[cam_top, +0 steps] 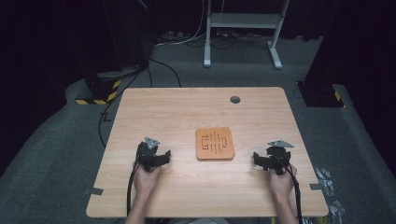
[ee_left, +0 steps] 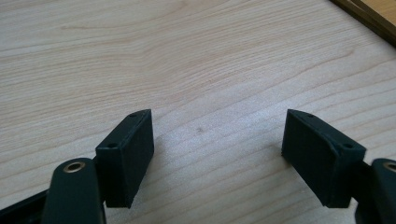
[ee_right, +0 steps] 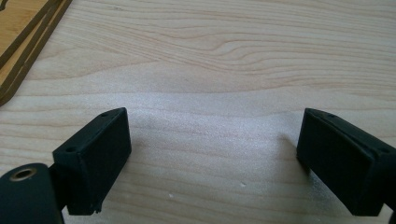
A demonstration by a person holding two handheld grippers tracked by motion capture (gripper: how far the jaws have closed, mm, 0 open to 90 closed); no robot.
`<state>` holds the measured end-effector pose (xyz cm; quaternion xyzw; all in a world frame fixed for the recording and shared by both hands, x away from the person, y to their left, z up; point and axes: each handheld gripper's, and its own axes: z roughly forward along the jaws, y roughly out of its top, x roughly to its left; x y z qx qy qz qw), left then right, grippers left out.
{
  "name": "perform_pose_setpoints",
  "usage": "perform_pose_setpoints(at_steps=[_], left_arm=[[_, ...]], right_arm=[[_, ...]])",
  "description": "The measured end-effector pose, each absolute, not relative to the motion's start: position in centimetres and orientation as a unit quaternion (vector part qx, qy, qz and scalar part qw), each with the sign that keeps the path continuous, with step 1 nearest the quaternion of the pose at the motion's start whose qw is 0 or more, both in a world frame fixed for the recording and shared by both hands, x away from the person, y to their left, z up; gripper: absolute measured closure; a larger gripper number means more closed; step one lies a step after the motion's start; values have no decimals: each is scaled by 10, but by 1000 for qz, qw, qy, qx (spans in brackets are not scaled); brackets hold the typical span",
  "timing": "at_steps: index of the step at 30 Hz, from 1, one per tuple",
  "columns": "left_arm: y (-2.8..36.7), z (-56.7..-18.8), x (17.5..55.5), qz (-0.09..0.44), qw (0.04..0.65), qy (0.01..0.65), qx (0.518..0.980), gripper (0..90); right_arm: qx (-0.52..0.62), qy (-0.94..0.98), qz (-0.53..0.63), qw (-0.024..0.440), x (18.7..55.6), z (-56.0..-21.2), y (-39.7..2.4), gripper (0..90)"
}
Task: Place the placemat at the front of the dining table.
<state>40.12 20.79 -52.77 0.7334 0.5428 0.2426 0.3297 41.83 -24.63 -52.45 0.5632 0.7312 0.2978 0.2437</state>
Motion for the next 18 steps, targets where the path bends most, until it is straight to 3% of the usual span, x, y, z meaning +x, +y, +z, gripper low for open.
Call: perform_pose_setpoints(at_steps=[18], left_arm=[[208,-528,401,242,329,542,734,251]], right_arm=[[565,730,297,245,419,-525,-246,95]])
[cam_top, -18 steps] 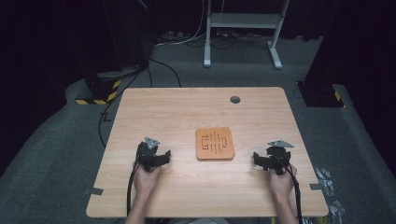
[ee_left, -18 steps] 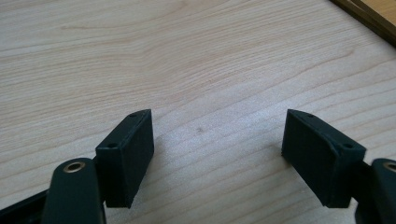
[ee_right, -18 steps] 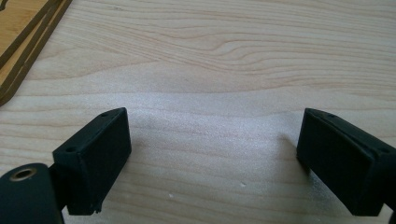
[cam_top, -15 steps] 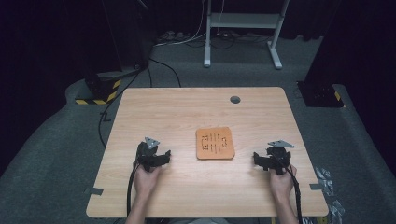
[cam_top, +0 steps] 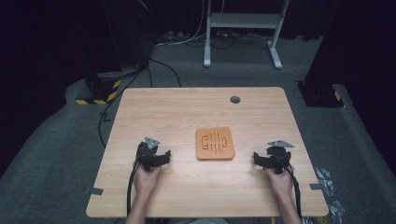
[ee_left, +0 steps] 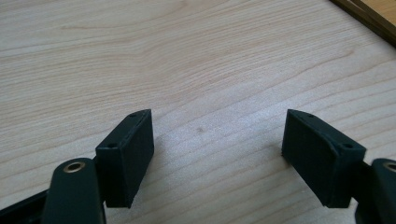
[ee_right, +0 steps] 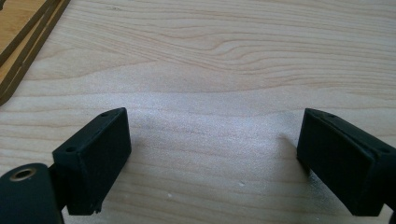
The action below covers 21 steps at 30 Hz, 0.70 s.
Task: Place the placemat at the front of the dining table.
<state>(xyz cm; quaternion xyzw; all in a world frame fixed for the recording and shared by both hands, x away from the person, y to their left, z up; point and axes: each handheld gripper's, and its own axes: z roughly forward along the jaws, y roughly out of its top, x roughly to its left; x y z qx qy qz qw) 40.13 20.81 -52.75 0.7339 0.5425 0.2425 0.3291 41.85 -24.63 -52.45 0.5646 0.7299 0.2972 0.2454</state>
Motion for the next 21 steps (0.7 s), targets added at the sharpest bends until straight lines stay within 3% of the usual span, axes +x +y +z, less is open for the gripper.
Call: perform_pose_setpoints(at_steps=[21], left_arm=[[208,-527,401,241,329,542,735,251]], right_arm=[[553,745,301,220,421,-517,-241,145]])
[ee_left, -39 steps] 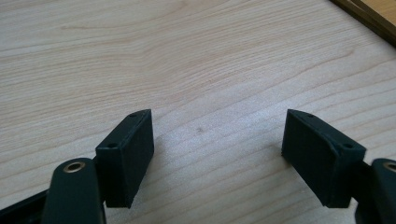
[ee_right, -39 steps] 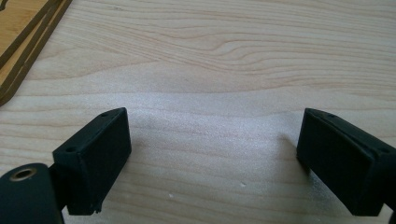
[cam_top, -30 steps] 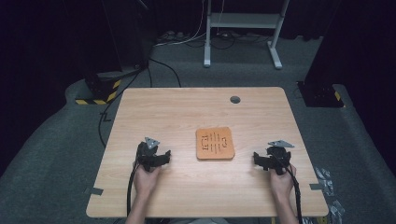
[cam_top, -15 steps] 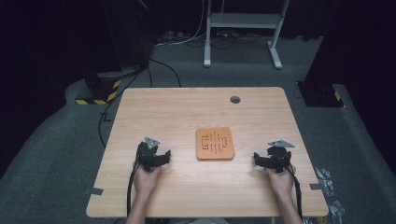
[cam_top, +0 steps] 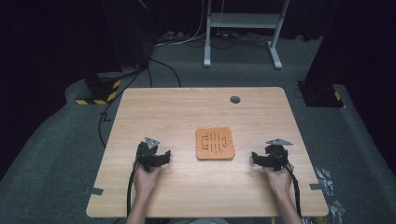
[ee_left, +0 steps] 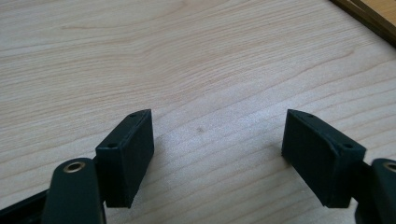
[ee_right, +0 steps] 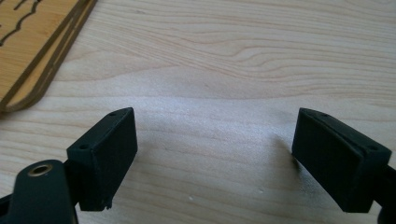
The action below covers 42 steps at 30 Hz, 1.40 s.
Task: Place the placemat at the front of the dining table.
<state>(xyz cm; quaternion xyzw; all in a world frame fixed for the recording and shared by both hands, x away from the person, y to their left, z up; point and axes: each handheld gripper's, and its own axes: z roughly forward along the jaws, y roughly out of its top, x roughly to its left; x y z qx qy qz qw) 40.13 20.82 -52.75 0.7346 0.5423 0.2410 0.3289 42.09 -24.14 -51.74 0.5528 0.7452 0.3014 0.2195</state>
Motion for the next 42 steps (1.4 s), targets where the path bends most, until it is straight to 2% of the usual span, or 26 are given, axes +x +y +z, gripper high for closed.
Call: perform_pose_setpoints(at_steps=[9,42], left_arm=[[208,-527,401,241,328,543,734,251],[208,-527,401,241,329,543,734,251]], right_arm=[[542,754,309,207,420,-517,-238,216],[523,762,328,198,436,-495,-208,226]])
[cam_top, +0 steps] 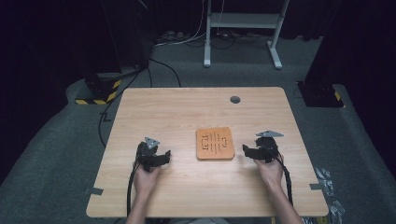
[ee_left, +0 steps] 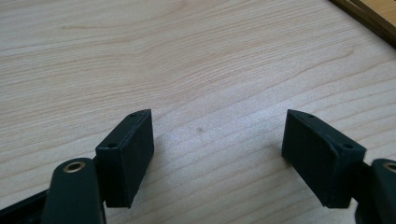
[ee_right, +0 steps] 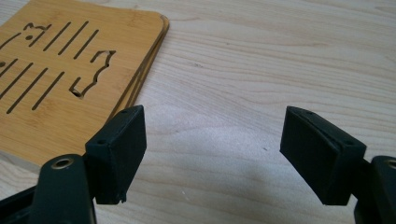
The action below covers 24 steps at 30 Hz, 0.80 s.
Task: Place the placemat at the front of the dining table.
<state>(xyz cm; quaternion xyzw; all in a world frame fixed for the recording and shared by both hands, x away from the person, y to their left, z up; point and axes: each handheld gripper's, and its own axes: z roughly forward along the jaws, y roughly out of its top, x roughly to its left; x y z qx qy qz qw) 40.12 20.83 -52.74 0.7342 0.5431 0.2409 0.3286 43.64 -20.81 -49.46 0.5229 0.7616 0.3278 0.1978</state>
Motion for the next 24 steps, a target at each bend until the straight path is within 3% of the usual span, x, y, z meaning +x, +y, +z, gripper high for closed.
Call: perform_pose_setpoints(at_steps=[24], left_arm=[[208,-527,401,241,329,544,734,250]], right_arm=[[517,764,328,203,451,-489,-183,231]])
